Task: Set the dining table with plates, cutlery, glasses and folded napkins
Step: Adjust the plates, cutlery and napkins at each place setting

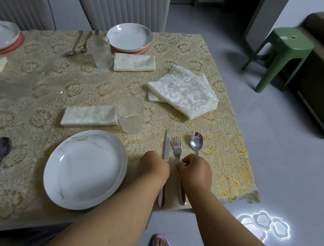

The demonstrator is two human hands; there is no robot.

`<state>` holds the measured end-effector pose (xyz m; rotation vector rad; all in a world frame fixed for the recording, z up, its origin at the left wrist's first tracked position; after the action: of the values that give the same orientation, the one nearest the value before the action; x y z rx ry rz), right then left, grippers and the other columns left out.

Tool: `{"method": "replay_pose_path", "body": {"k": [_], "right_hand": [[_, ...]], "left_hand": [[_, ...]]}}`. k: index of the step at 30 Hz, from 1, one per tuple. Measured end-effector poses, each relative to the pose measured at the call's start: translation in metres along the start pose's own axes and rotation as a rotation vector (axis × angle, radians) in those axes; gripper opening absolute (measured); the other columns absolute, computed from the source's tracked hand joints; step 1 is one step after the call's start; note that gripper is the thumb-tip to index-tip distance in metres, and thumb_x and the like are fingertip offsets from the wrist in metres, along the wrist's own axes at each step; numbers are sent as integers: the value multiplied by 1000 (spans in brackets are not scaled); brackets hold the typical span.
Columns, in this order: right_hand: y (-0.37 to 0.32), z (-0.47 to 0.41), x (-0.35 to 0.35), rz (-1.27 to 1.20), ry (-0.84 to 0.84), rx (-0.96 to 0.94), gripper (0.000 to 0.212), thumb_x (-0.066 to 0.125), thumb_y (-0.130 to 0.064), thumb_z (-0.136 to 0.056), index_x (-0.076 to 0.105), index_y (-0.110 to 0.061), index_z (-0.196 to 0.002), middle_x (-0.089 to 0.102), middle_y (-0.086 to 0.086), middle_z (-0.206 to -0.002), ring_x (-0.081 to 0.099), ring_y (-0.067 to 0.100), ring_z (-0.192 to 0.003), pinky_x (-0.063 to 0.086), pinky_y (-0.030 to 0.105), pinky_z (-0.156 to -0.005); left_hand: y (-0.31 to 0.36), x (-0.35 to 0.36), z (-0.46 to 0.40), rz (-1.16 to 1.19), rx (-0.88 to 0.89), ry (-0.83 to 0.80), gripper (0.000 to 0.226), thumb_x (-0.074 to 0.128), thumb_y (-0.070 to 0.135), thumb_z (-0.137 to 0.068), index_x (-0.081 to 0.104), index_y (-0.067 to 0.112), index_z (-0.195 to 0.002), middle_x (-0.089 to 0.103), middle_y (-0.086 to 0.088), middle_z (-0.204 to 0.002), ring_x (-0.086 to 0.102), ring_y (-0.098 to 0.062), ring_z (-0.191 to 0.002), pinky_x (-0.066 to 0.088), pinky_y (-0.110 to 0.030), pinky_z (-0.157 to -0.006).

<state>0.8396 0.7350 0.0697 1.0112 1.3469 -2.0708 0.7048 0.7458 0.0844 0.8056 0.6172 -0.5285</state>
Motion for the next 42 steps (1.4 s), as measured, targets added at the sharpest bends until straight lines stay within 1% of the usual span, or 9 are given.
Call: {"method": "replay_pose_path", "body": {"k": [6,15,18,21,24,28,32,35,42], "right_hand": [[9,-1,8,35,21,37,11,56,-18,-84,60,-12,-75,59,3,-70,55,24,-67,31,26,-52],[10,-3,6,102,43,0,16,57,-15,-82,55,-11,-67,49,1,-60,46,22,-59,24,25,-46],[9,-2,6,117,51,-11,14,57,-16,-83,61,-8,-71,52,2,-63,49,23,-60,29,26,-48],[8,-1,5,102,48,-5,11,56,-15,-82,63,-8,-76,54,3,-66,51,24,-63,35,28,-53],[8,-1,5,108,37,-3,11,55,-15,-82,60,-11,-73,51,1,-64,50,24,-62,28,26,-47],[9,-2,5,124,46,-4,12,56,-18,-85,63,-11,-78,52,2,-66,48,23,-63,29,26,-51],[9,-1,6,116,43,-8,12,58,-19,-86,66,-11,-83,63,7,-75,51,24,-66,33,26,-55],[9,-1,6,120,47,-5,11,58,-19,-85,65,-11,-81,55,3,-69,51,23,-65,33,26,-54],[9,-1,7,127,53,13,12,58,-17,-85,65,-9,-80,58,4,-69,52,24,-65,37,28,-55]], "left_hand": [[-1,6,0,22,8,9,11,59,14,-92,54,5,-87,65,-15,-102,64,-31,-94,46,-31,-63],[0,16,-4,-107,137,31,13,52,13,-95,58,5,-101,64,-12,-104,62,-29,-96,45,-30,-66],[0,20,-5,-107,157,36,13,52,13,-95,58,5,-103,64,-11,-104,62,-28,-95,44,-30,-66],[-2,27,-7,-76,163,22,10,52,10,-94,55,6,-103,61,-9,-98,55,-22,-83,40,-29,-64],[-5,31,-10,-48,144,21,8,48,7,-95,51,10,-88,57,-4,-88,49,-18,-75,32,-22,-54],[-3,30,-12,-78,171,51,13,50,8,-93,60,7,-101,63,-9,-100,59,-23,-85,39,-27,-60],[-4,30,-13,-91,179,43,12,48,8,-94,59,7,-98,64,-10,-103,56,-19,-77,37,-23,-55],[-2,28,-11,-112,184,49,16,53,9,-92,61,6,-106,65,-11,-104,63,-28,-92,45,-30,-64],[0,27,-10,-95,187,29,16,55,12,-93,61,6,-106,66,-12,-105,63,-29,-95,47,-29,-65]]}}
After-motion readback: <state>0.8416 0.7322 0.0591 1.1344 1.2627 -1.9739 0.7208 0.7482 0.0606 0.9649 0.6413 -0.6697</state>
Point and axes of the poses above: each hand's wrist, its own z-axis away from the middle knuckle, its own x-axis out of the palm, y = z × x, the point moved 5 cm from there along -z, towards the middle knuckle
